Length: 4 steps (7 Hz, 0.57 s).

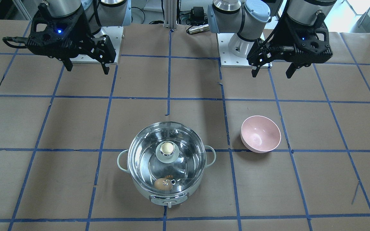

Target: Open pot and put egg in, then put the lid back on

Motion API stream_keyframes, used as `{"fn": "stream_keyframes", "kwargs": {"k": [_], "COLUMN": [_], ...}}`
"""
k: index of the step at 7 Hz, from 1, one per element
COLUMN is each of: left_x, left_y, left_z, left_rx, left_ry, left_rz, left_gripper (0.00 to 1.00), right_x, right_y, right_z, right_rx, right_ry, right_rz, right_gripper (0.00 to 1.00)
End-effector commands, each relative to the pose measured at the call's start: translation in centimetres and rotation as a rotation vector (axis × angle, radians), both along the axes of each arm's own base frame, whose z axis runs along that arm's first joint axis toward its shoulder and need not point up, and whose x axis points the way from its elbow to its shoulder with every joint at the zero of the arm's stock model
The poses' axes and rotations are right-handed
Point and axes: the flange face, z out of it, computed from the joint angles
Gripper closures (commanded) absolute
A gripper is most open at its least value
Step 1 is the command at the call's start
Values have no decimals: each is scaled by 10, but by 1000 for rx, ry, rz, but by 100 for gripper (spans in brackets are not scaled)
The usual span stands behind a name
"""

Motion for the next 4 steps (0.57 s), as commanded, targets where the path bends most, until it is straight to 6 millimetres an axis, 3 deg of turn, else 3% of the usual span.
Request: {"fn": "stream_keyframes", "kwargs": {"k": [1, 4], "left_x": [0, 0], "left_y": [0, 1], "left_z": [0, 2], "left_rx": [0, -4], "left_ry": [-1, -6], "left_rz": [-1, -2], "left_gripper": [0, 0], "right_x": [1, 1], "right_y": [0, 0], "right_z": [0, 0], "right_rx": [0, 0], "right_ry": [-1, -1], "right_rz": [-1, 0], "right_gripper": [0, 0]}}
